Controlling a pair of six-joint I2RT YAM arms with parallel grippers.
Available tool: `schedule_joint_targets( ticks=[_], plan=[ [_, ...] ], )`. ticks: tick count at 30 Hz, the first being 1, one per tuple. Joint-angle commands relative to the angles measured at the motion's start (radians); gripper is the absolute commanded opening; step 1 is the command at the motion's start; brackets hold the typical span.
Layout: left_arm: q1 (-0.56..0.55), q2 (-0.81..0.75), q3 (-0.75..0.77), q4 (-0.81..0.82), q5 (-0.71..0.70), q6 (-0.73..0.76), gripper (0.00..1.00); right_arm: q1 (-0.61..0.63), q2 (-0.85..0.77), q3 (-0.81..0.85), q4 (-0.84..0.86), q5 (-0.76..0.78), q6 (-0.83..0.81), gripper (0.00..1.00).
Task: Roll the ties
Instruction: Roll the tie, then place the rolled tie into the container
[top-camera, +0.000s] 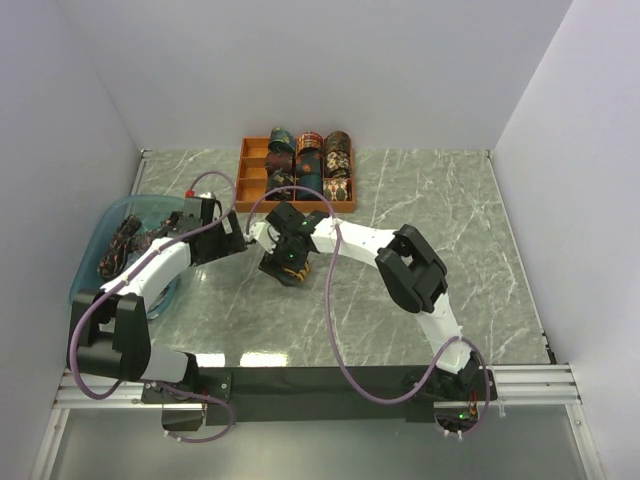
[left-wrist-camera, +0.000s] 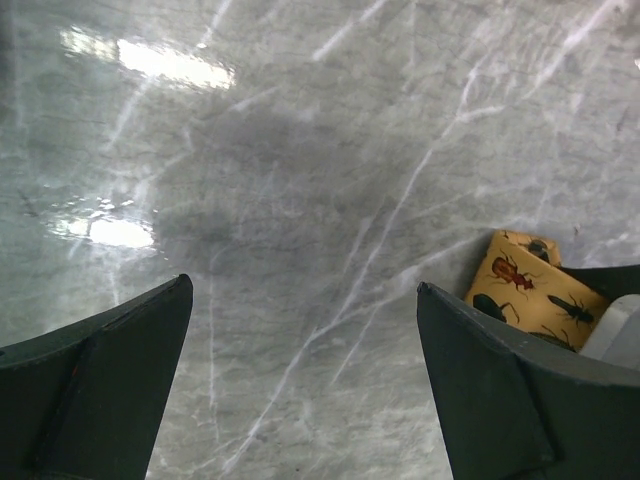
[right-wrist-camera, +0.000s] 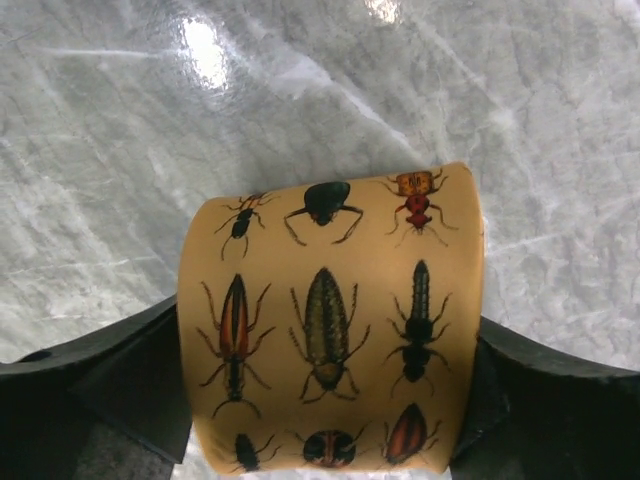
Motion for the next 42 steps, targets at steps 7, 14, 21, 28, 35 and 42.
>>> schedule_joint_targets(
  ticks=[7, 14, 21, 28, 35, 42],
  plan=[
    [0.002, -0.016, 0.019, 0.031, 0.235, -0.005, 0.99, -0.025, -0.255, -0.061, 0.08, 0.028, 0.163, 0.87],
    [0.001, 0.036, 0.021, 0.123, 0.47, -0.02, 0.99, -0.127, -0.503, -0.351, 0.311, -0.044, 0.474, 0.86],
    [-0.021, 0.114, 0.019, 0.206, 0.601, -0.042, 0.99, -0.222, -0.649, -0.67, 0.624, -0.105, 0.85, 0.75],
    [-0.06, 0.186, 0.052, 0.188, 0.595, -0.011, 1.0, -0.239, -0.604, -0.793, 0.844, -0.126, 1.16, 0.74],
    [-0.071, 0.215, 0.053, 0.187, 0.583, -0.007, 1.0, -0.24, -0.504, -0.822, 0.962, -0.145, 1.26, 0.73],
    [-0.085, 0.238, 0.055, 0.197, 0.595, -0.013, 0.99, -0.262, -0.416, -0.846, 1.069, -0.175, 1.297, 0.65]
  ],
)
